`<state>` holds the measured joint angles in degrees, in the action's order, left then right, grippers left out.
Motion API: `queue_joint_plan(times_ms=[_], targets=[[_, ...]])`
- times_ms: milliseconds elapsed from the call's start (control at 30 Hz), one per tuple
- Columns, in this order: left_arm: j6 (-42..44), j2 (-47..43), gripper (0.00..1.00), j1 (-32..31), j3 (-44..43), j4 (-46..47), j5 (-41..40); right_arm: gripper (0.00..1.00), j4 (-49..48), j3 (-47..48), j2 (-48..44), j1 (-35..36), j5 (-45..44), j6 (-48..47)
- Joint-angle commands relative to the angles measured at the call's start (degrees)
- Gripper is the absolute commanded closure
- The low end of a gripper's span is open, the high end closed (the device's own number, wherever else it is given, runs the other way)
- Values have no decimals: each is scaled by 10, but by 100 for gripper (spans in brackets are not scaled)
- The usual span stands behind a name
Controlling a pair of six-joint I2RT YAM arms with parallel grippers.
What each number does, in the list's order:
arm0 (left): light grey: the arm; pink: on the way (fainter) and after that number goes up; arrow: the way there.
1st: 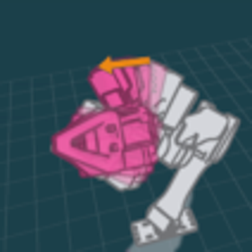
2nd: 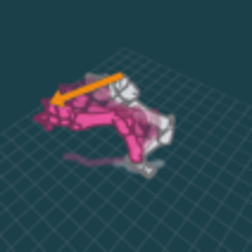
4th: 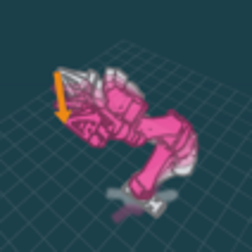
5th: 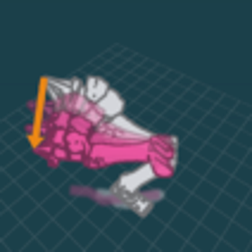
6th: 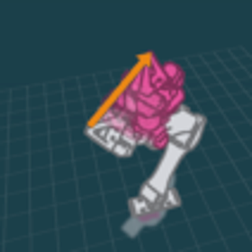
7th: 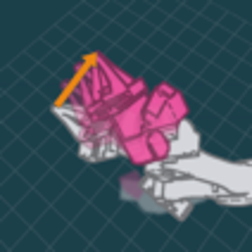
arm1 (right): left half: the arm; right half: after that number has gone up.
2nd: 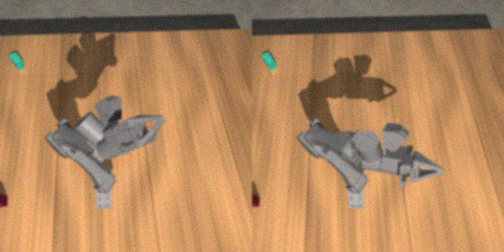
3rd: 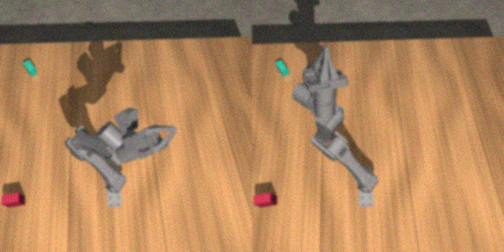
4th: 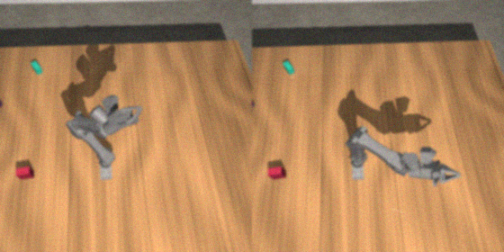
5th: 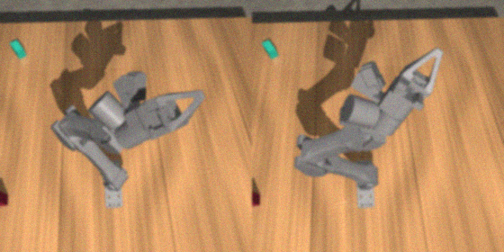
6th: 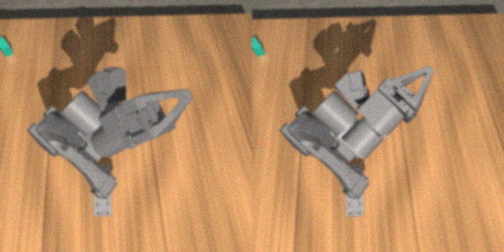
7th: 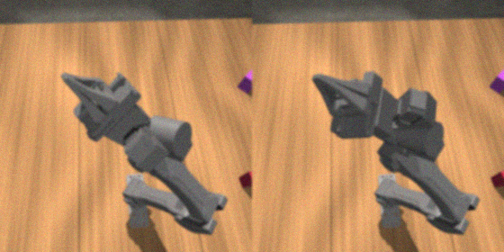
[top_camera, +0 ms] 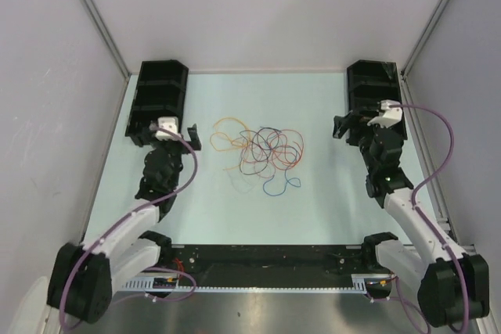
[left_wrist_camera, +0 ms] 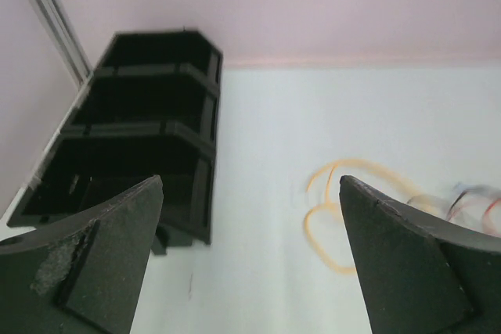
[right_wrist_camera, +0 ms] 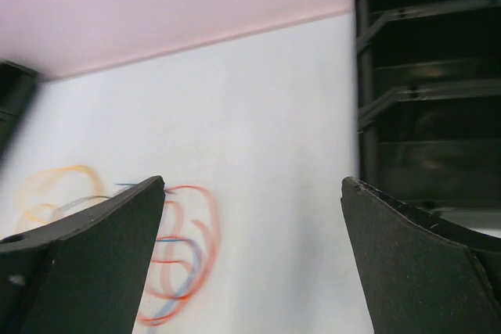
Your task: Untangle the cables
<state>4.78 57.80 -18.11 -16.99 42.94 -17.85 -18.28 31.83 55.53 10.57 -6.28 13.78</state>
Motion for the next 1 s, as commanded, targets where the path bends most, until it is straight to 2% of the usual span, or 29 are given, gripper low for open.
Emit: queue_joint_plan(times_ms=[0,33,67,100,133,167,200,233,267,367,500,767,967], targets=[[-183,-100,0,-3,-117,-242,-50,0,103,19,-26,-20,16,169],[-218,-112,0,-3,-125,-274,-100,0,104,17,-8,-39,43,201],[-356,-117,0,-1,-127,-355,-154,0,98,19,10,-64,109,208],[-473,-121,0,0,-138,-436,-196,0,92,23,26,-112,245,217],[-571,-126,0,4,-148,-521,-152,0,92,35,60,-122,283,232],[-540,-127,2,30,-145,-449,-58,0,125,45,73,-121,293,230],[-465,-122,8,32,-144,-432,10,0,145,56,82,-111,278,220],[-470,-114,7,27,-159,-437,32,0,162,67,88,-78,262,209],[-481,-90,7,13,-180,-496,34,0,197,81,90,-56,214,188],[-434,-30,11,-22,-253,-577,46,0,239,98,79,25,129,172],[-394,18,15,-90,-299,-653,17,0,273,106,77,91,80,181],[-342,42,14,-219,-262,-626,39,3,313,107,92,146,104,181],[-300,77,21,-258,-242,-569,64,2,331,107,103,186,79,172]])
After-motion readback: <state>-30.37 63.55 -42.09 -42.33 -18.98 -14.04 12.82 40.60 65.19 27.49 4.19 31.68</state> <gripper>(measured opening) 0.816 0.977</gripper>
